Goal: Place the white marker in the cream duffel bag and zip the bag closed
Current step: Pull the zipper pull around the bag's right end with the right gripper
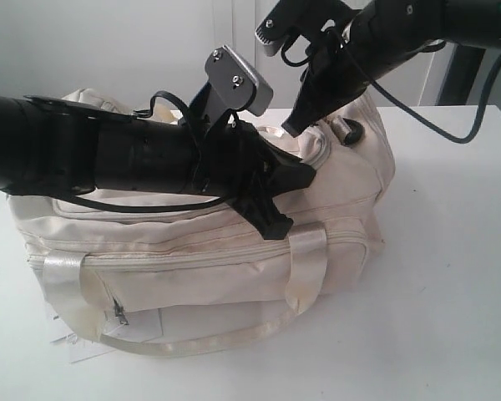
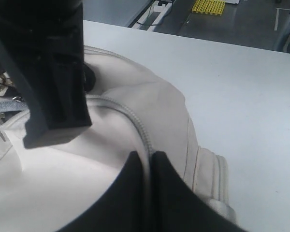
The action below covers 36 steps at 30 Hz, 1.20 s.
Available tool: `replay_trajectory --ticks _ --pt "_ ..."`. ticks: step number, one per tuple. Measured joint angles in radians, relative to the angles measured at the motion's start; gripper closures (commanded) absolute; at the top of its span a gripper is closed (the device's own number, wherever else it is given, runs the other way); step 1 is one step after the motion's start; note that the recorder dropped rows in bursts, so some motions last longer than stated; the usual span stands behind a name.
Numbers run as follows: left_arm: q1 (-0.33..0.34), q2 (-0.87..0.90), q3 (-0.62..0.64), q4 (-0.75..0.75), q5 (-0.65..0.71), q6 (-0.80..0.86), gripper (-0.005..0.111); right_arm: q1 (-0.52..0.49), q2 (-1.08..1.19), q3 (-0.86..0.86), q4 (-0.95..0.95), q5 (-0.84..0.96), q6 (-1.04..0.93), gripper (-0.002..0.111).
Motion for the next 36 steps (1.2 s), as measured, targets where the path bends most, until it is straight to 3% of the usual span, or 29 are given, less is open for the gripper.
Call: replay_trajectory --ticks 36 --pt "0.0 0.0 0.0 0.0 0.002 -0.002 0.107 -0.031 0.076 0.0 -0.004 -0.228 0.038 0.108"
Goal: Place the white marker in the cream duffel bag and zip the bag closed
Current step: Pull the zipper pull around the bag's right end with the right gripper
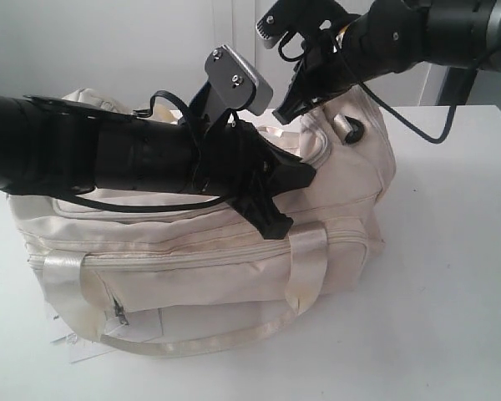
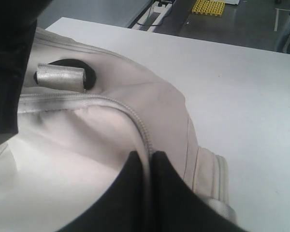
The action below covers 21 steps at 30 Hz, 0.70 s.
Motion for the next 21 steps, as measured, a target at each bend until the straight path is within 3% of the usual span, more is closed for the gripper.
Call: replay_trajectory --ticks 21 --pt "0.0 0.0 0.0 0.002 0.022 0.0 0.107 -0.008 0.034 0.0 -0.002 -0.102 0.042 0.108"
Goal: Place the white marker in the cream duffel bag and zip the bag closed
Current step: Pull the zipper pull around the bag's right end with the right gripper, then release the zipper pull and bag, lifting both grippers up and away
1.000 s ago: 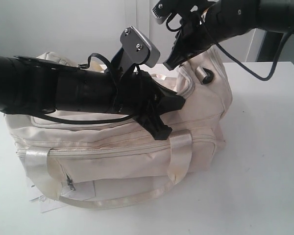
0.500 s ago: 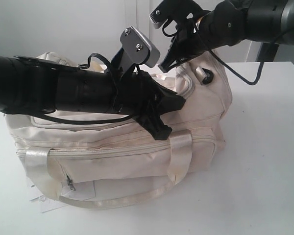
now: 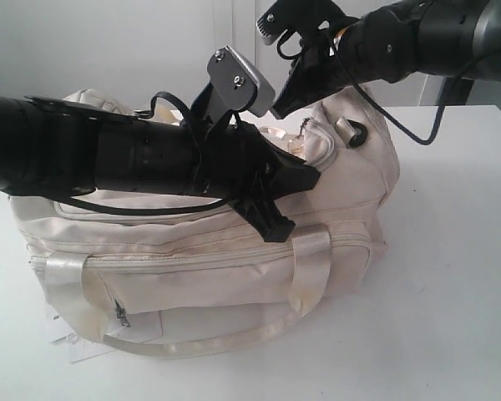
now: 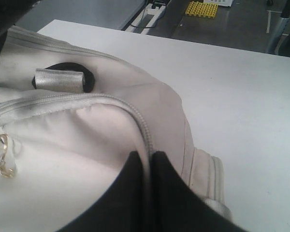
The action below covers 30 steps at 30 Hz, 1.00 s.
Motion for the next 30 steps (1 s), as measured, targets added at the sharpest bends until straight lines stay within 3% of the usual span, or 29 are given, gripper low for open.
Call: replay_trajectory --ticks 4,6,10,13,16,19,30 --pt "0.0 0.0 0.0 0.0 0.0 0.0 0.106 0.0 0.0 0.0 0.0 0.006 0.066 0.108" --pt "0.0 0.0 0.0 0.0 -0.002 0.0 0.099 0.0 0.0 0.0 -0.003 0.027 0.12 0.108" --pt "0.0 0.0 0.0 0.0 -0.011 0.0 0.069 0.0 -0.017 0.0 -0.003 0.088 0.182 0.104" --pt "-0.002 -0.002 0.0 0.0 -0.037 -0.012 0.044 0.0 -0.041 0.0 -0.007 0.138 0.226 0.088" --pt "-0.002 -0.004 0.0 0.0 -0.078 -0.04 0.027 0.0 -0.068 0.0 -0.007 0.184 0.254 0.07" --pt "-0.002 -0.004 0.0 0.0 -0.131 -0.088 0.022 0.0 -0.096 0.0 -0.007 0.229 0.265 0.06" --pt "-0.002 -0.087 0.0 -0.002 -0.184 -0.127 0.025 0.0 -0.149 0.0 -0.005 0.443 0.271 0.059"
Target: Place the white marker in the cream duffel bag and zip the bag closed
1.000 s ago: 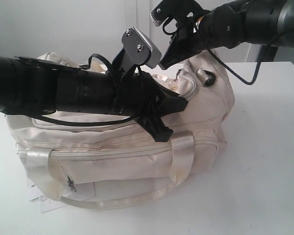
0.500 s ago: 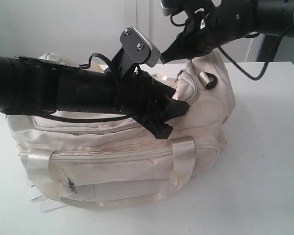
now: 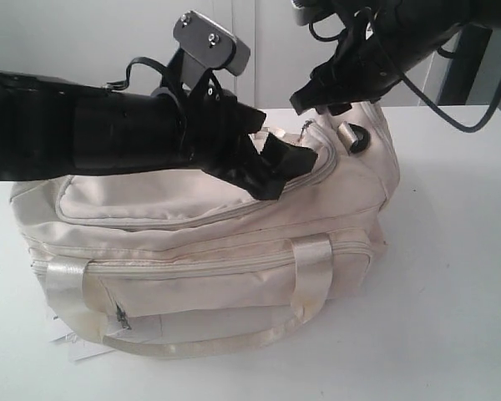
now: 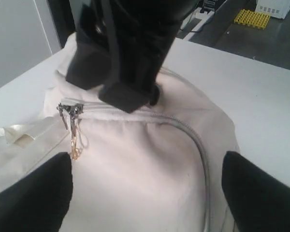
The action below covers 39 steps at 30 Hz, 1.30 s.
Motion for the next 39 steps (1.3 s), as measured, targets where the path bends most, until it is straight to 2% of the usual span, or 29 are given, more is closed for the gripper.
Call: replay_trajectory --ticks 3,6,9,11,12,17,21,31,39 --pt "-0.002 -0.02 0.0 0.0 -0.023 0.0 0.036 0.0 -0.013 0.0 0.004 0.038 0.002 0.059" --pt "-0.002 -0.04 0.0 0.012 -0.074 0.0 0.056 0.0 -0.037 0.0 0.012 0.076 0.002 0.064" --pt "-0.002 -0.059 0.0 0.018 -0.14 0.004 0.083 0.0 -0.057 0.0 0.013 0.116 0.002 0.081" --pt "-0.002 -0.074 0.0 0.02 -0.2 0.019 0.101 0.0 -0.07 0.0 0.013 0.132 0.002 0.098" --pt "-0.002 -0.081 0.0 0.02 -0.239 0.034 0.107 0.0 -0.077 0.0 0.013 0.134 0.0 0.107" --pt "-0.002 -0.107 0.0 0.023 -0.447 0.105 0.107 0.0 -0.104 0.0 0.016 0.139 -0.033 0.108" --pt "0.032 -0.109 0.0 0.013 -0.501 0.164 0.107 -0.012 -0.106 0.0 0.017 0.151 -0.045 0.108" --pt "0.269 -0.155 0.0 0.003 -0.486 0.172 0.107 -0.163 -0.107 0.0 0.017 0.214 -0.063 0.108" --pt "0.394 -0.192 0.0 0.001 -0.478 0.167 0.107 -0.258 -0.134 0.0 0.017 0.214 -0.049 0.108"
